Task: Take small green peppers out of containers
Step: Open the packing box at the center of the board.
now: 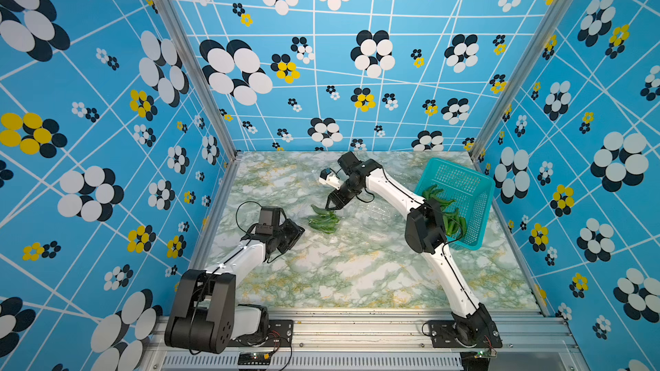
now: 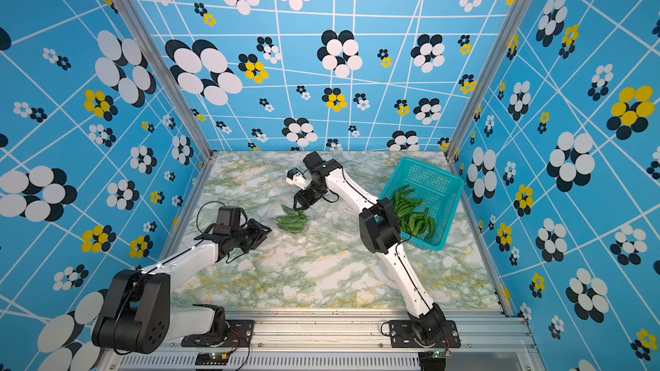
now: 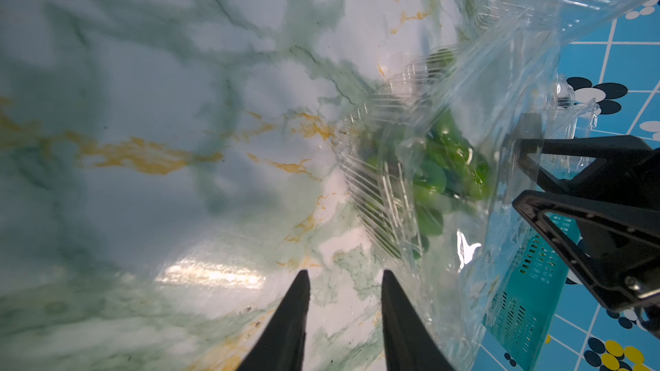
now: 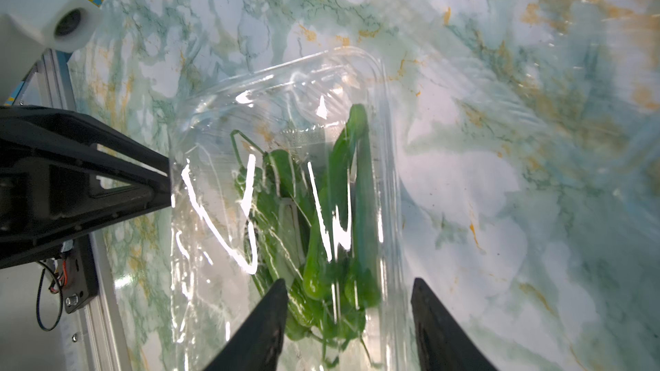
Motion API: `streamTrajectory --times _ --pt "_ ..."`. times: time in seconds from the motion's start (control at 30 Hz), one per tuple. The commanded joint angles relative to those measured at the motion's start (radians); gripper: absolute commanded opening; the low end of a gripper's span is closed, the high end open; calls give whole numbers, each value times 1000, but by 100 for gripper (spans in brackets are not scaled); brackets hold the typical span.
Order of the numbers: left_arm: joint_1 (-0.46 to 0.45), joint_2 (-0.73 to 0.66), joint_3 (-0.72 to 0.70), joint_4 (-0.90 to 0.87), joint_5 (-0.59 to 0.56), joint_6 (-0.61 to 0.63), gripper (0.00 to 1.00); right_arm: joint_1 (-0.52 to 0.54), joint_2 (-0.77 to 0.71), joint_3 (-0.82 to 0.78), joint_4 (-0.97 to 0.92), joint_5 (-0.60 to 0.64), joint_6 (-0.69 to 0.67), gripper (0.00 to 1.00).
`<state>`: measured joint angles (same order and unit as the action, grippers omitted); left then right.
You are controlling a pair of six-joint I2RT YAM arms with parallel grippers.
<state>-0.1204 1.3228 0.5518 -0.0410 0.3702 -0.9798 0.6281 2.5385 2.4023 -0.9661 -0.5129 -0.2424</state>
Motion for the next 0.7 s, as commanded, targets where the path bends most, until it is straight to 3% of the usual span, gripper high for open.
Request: streamTrajectory --times 0.0,0.67 --pt "-8 14 26 23 9 -1 36 8 26 25 -34 -30 16 57" --pt "-3 49 36 72 48 -17 36 12 42 31 -32 -36 23 57"
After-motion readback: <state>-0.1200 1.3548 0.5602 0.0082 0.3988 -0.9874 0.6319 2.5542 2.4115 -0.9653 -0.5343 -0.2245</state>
